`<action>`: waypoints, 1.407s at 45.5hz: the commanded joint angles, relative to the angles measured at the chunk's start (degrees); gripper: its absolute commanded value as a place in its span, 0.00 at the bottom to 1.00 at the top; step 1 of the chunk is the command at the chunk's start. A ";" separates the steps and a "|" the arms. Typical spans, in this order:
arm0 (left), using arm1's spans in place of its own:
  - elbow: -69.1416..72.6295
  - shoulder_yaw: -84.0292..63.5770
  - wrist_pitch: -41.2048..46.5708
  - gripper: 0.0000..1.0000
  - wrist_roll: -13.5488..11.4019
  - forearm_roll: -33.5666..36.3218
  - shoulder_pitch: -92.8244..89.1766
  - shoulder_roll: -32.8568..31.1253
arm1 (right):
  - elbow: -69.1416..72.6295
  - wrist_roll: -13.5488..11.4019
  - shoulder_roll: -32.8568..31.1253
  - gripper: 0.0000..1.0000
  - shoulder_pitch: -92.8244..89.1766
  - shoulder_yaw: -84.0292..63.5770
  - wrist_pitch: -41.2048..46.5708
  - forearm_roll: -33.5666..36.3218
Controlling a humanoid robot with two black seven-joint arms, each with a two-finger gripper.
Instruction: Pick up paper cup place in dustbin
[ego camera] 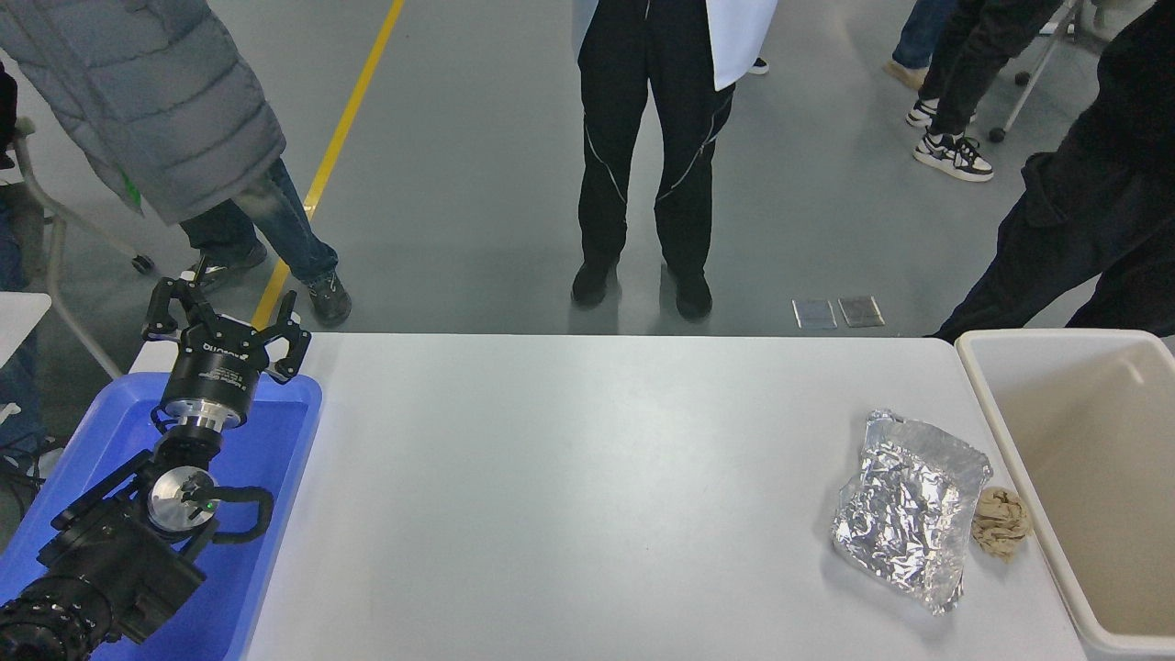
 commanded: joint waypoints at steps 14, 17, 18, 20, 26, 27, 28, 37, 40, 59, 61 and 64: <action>0.01 -0.01 -0.01 0.98 0.00 -0.01 -0.02 0.02 | -7.28 -2.70 7.99 0.00 -6.58 2.08 -3.48 0.24; 0.01 -0.01 -0.01 0.98 0.00 -0.01 -0.02 0.02 | -7.28 -2.70 7.99 0.01 -6.66 1.99 -3.57 0.24; 0.01 -0.01 -0.01 0.98 0.00 -0.01 -0.02 0.02 | -7.28 -2.70 7.99 0.12 -6.75 1.99 -3.65 0.33; 0.01 -0.01 -0.01 0.98 0.00 -0.01 -0.02 0.02 | -7.36 -2.70 7.91 0.23 -6.75 1.99 -3.74 0.33; 0.01 -0.01 -0.01 0.98 0.00 -0.01 -0.02 -0.07 | -7.28 -2.61 7.91 0.70 -6.84 1.99 -7.08 0.33; 0.01 -0.01 -0.01 0.98 0.00 -0.01 -0.02 0.02 | -7.19 -2.61 7.91 0.75 -6.84 1.99 -7.78 0.33; 0.01 -0.01 -0.01 0.98 0.00 -0.01 -0.02 0.02 | -7.19 -2.61 7.91 0.78 -6.84 1.99 -8.40 0.33; 0.01 -0.01 -0.01 0.98 0.00 -0.01 -0.02 0.02 | -6.31 -2.53 7.56 0.91 -6.49 2.25 -9.28 0.24; 0.01 -0.01 -0.01 0.98 0.00 -0.01 -0.02 -0.07 | -5.35 -2.53 7.38 0.92 -5.96 2.34 -9.10 0.24; 0.01 -0.01 -0.01 0.98 0.00 -0.01 -0.02 0.02 | 38.58 -2.35 -8.18 1.00 20.38 -14.51 -8.40 -0.55; 0.01 -0.01 -0.01 0.98 0.00 -0.01 0.06 0.02 | 42.89 -2.26 -8.18 1.00 25.65 -19.69 -7.44 -0.55; -0.08 -0.01 -0.01 0.98 0.00 -0.01 -0.02 0.02 | 47.82 -2.18 -8.27 1.00 32.86 -25.15 -5.33 -0.38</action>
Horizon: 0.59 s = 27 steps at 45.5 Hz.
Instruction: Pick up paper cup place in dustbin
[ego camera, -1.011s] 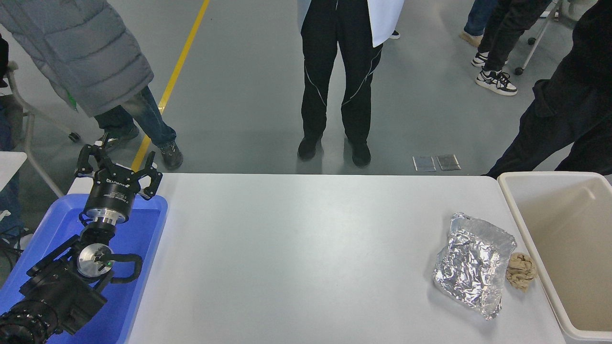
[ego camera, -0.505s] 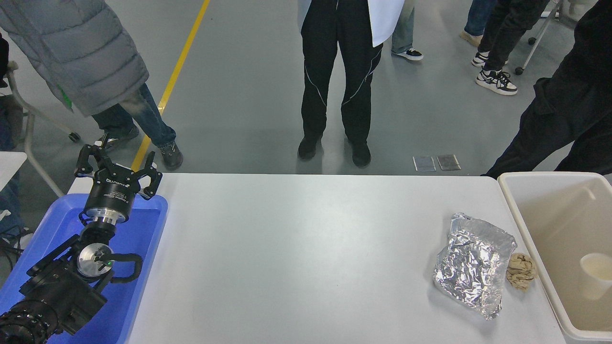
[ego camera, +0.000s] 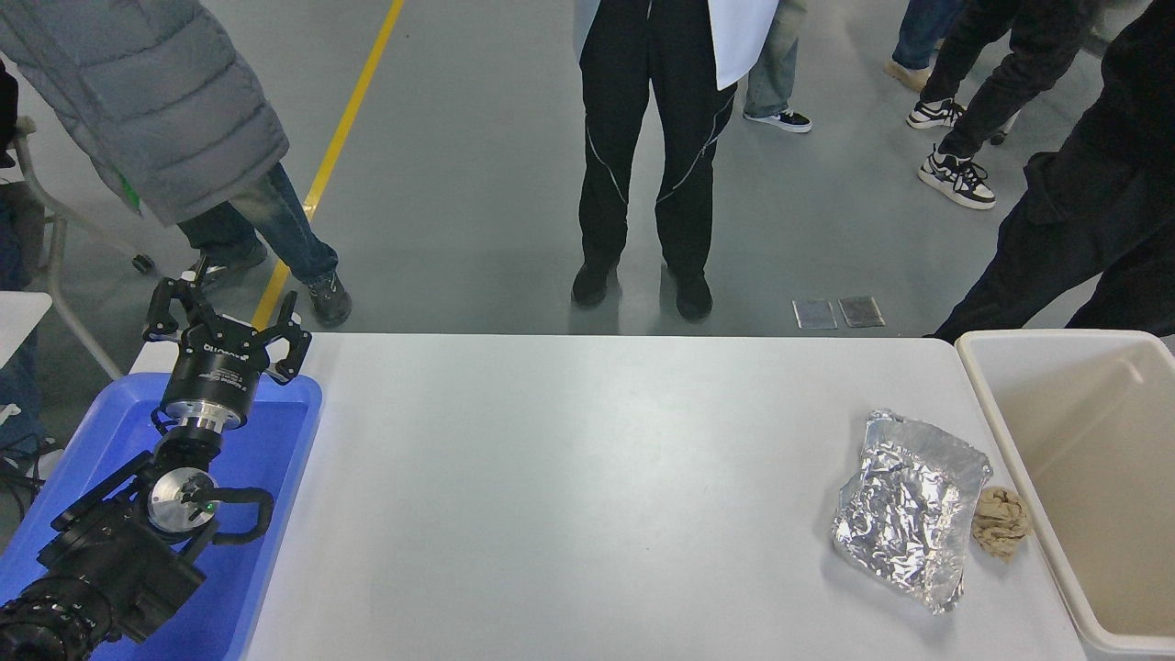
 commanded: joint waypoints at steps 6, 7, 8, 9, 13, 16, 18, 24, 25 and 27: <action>-0.09 0.26 0.00 0.98 0.00 0.00 -0.02 0.03 | 30.33 0.14 -3.97 1.00 33.77 -22.46 10.74 0.04; 0.00 0.26 0.00 0.98 0.00 0.08 -0.02 0.03 | 31.47 0.14 -3.97 1.00 36.14 -23.25 12.76 0.04; 0.00 0.26 0.00 0.98 0.00 0.08 -0.02 0.03 | 32.70 0.14 -4.06 1.00 38.68 -24.04 15.13 0.04; -0.09 0.26 0.00 0.98 0.00 0.00 -0.02 0.03 | 33.93 0.14 -4.06 1.00 41.15 -24.75 17.85 0.04; 0.00 0.26 0.00 0.98 0.00 0.00 -0.02 0.03 | 37.01 0.14 -1.61 1.00 51.43 -28.00 31.82 0.04; -0.09 0.26 0.00 0.98 0.00 0.00 -0.02 0.03 | 37.28 0.14 3.74 1.00 58.73 -31.34 43.87 -0.05; 0.00 0.18 0.00 0.98 0.00 0.08 -0.02 0.03 | 37.28 0.06 7.87 1.00 61.64 -32.83 49.32 -0.05; 0.00 0.18 0.00 0.98 0.00 0.00 0.07 0.03 | 37.63 0.14 15.80 1.00 67.44 -33.11 49.78 0.21; 0.00 0.18 0.00 0.98 0.00 0.00 0.07 0.03 | 38.15 0.14 16.50 1.00 68.23 -32.93 49.78 0.30; 0.00 0.18 0.00 0.98 0.00 0.00 -0.02 0.03 | 39.82 0.14 18.34 1.00 69.90 -31.97 49.78 0.57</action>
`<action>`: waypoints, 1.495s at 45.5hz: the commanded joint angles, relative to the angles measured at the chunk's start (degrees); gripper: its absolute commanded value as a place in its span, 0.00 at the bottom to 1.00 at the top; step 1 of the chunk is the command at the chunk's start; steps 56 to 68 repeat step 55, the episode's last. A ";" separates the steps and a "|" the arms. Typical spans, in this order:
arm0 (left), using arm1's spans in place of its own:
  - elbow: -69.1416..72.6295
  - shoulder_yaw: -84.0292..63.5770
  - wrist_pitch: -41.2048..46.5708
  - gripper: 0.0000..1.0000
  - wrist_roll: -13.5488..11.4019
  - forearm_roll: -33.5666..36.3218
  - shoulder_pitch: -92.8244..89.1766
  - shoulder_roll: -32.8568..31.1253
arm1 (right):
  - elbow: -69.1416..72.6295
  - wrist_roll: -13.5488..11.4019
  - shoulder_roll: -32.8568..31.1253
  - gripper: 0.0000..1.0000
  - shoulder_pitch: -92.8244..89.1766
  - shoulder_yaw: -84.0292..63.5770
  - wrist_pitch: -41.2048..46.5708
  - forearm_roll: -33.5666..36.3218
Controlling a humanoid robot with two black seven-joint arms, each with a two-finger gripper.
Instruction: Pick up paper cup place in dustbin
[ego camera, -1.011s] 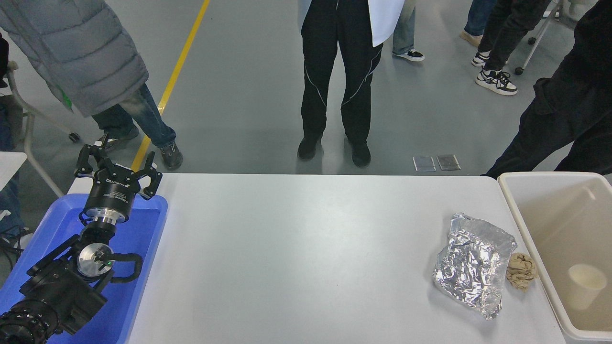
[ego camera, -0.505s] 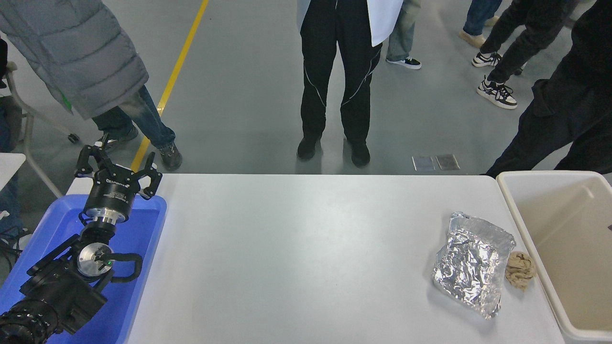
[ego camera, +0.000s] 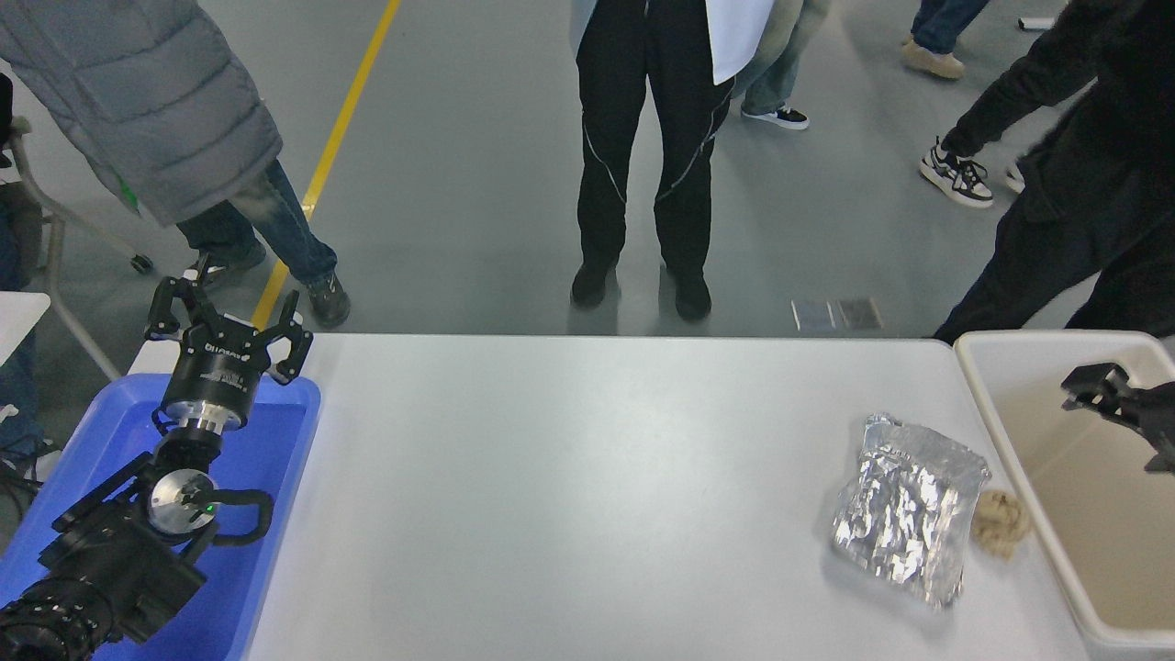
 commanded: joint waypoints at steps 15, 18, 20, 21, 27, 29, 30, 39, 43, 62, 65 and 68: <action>0.01 -0.02 0.09 0.98 0.00 -0.03 0.09 0.00 | 13.98 0.14 18.28 1.00 25.89 4.24 11.29 4.24; 0.01 -0.02 0.09 0.98 0.00 -0.03 0.00 -0.09 | 13.98 0.14 19.43 1.00 26.51 3.45 11.29 7.15; 0.01 -0.02 0.09 0.98 0.00 -0.03 0.09 -0.09 | 13.98 0.14 19.96 1.00 26.69 3.10 11.29 8.21; 0.01 -0.02 0.09 0.98 0.00 -0.03 0.00 0.00 | 13.98 0.14 20.05 1.00 26.86 2.92 11.29 8.56; 0.01 -0.02 0.09 0.98 0.00 0.06 0.00 0.00 | 13.72 0.14 20.05 1.00 27.48 1.70 11.29 8.74; -0.08 0.07 0.09 0.98 0.00 0.06 0.00 0.00 | 13.54 0.14 19.96 1.00 27.48 0.56 11.29 8.74; 0.01 0.07 0.09 0.98 0.00 0.06 0.00 0.00 | 13.46 0.14 20.05 1.00 27.48 -0.06 11.29 8.74; 0.01 0.07 0.09 0.98 0.00 0.06 0.00 0.00 | 13.45 0.14 19.96 1.00 28.44 -3.40 11.29 8.74; -0.08 0.07 0.09 0.98 0.09 0.06 0.00 0.00 | 13.45 0.14 19.87 1.00 29.67 -4.55 11.29 8.74; 0.01 0.07 0.09 0.98 0.00 0.06 0.00 0.00 | 13.45 0.14 19.87 1.00 30.47 -6.83 11.29 8.74; 0.01 0.07 0.09 0.98 0.00 0.06 0.00 0.00 | 13.45 0.14 19.87 1.00 30.47 -6.83 11.29 8.74; 0.01 0.07 0.09 0.98 0.00 0.06 0.00 0.00 | 13.45 0.14 19.87 1.00 30.47 -6.83 11.29 8.74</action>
